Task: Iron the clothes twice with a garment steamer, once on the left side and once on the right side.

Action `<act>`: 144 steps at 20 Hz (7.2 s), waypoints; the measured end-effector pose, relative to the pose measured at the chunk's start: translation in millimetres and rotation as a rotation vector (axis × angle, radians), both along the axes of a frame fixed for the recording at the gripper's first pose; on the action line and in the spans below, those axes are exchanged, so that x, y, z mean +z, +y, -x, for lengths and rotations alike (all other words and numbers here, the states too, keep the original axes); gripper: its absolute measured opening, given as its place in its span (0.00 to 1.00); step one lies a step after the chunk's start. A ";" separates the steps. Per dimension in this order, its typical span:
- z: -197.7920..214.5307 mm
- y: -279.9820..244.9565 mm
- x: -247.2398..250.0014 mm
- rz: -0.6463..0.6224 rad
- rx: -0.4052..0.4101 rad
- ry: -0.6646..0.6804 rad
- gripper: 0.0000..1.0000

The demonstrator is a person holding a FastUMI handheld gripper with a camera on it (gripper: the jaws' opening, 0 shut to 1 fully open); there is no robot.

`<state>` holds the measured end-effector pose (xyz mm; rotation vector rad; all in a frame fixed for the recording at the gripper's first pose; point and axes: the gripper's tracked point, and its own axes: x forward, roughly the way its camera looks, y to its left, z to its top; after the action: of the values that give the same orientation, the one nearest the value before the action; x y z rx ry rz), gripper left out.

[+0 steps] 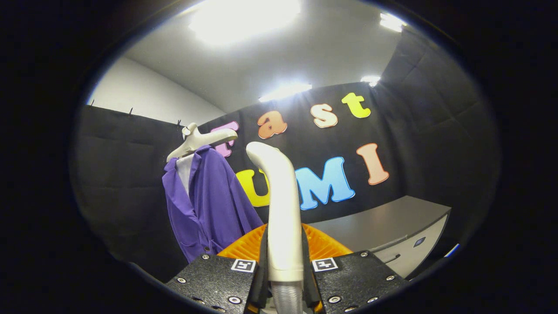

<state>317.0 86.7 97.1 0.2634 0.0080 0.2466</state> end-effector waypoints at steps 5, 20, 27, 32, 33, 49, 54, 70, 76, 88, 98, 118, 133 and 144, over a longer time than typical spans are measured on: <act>-1.0 39.7 25.9 0.012 0.034 -0.051 0.32; -59.9 158.5 67.6 0.111 0.147 -0.103 0.33; -50.2 203.6 27.4 0.236 0.218 -0.055 0.33; -38.7 211.3 0.3 0.274 0.223 -0.018 0.33; -37.0 212.9 -6.6 0.282 0.225 -0.009 0.33; 11.5 214.1 -130.9 0.376 0.230 0.194 0.33; 25.1 210.8 -168.5 0.388 0.222 0.244 0.33; 79.0 193.9 -276.4 0.447 0.220 0.407 0.33; 98.6 191.0 -305.2 0.443 0.241 0.465 0.34; 80.3 205.7 -124.3 0.256 0.227 0.147 0.33; 29.1 243.5 -12.4 0.190 0.255 -0.063 0.34; -38.4 377.2 26.0 0.240 0.357 -0.124 0.34; 23.0 367.7 -96.0 0.369 0.417 0.016 0.34; 45.5 341.8 -181.4 0.445 0.397 0.169 0.34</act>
<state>271.5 428.5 -84.3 -0.1659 0.2819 0.6064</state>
